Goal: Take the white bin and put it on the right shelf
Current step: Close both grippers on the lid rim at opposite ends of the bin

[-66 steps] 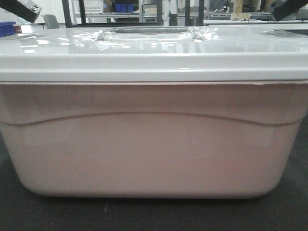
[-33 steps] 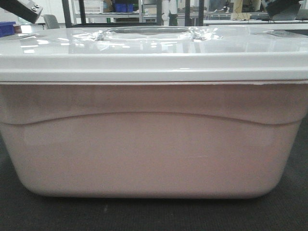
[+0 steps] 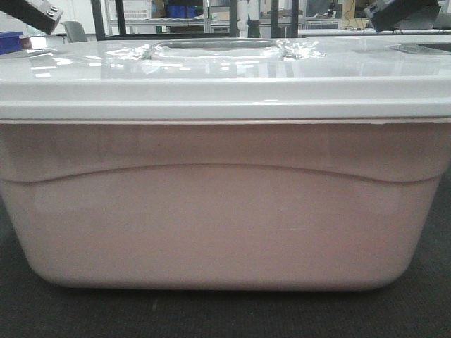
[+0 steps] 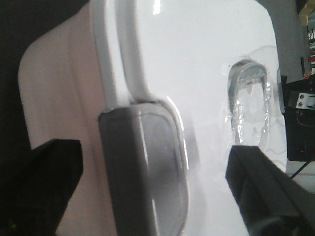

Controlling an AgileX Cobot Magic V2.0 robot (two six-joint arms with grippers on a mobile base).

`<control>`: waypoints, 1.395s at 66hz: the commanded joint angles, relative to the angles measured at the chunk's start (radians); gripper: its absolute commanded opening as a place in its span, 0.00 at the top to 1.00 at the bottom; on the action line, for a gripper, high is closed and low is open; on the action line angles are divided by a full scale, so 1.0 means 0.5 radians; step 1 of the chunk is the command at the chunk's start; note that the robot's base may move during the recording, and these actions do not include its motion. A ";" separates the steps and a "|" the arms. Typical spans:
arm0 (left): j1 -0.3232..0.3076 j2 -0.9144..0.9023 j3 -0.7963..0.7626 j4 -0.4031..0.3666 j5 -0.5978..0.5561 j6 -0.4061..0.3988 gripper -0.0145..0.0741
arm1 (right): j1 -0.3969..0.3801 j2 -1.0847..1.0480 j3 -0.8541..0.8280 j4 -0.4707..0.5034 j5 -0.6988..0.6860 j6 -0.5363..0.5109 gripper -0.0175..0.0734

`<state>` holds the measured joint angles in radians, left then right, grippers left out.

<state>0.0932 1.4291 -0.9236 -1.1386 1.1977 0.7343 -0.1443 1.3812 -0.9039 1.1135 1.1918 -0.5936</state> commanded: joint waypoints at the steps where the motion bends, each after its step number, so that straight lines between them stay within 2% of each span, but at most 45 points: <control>1: -0.016 -0.056 -0.044 -0.138 0.157 0.000 0.28 | 0.001 -0.048 -0.047 0.153 0.097 -0.019 0.15; 10: -0.016 -0.056 -0.044 -0.138 0.165 0.000 0.30 | 0.001 -0.048 -0.047 0.128 0.097 -0.019 0.15; 32: -0.016 -0.056 -0.044 -0.138 0.173 0.000 0.46 | 0.001 -0.048 -0.047 0.128 0.111 -0.019 0.15; 47: -0.022 -0.056 -0.044 -0.134 0.166 0.000 0.46 | 0.001 -0.048 -0.047 0.128 0.111 -0.019 0.15; 65: -0.144 -0.056 -0.044 -0.120 0.094 0.000 0.46 | 0.001 -0.048 -0.047 0.128 0.124 -0.019 0.15; 92: -0.140 -0.056 -0.044 -0.124 0.051 -0.056 0.46 | 0.001 -0.048 -0.047 0.125 0.139 -0.019 0.15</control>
<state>0.0344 1.4291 -0.9236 -1.1177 1.1848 0.7204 -0.1443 1.3812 -0.9039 1.1002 1.1872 -0.5936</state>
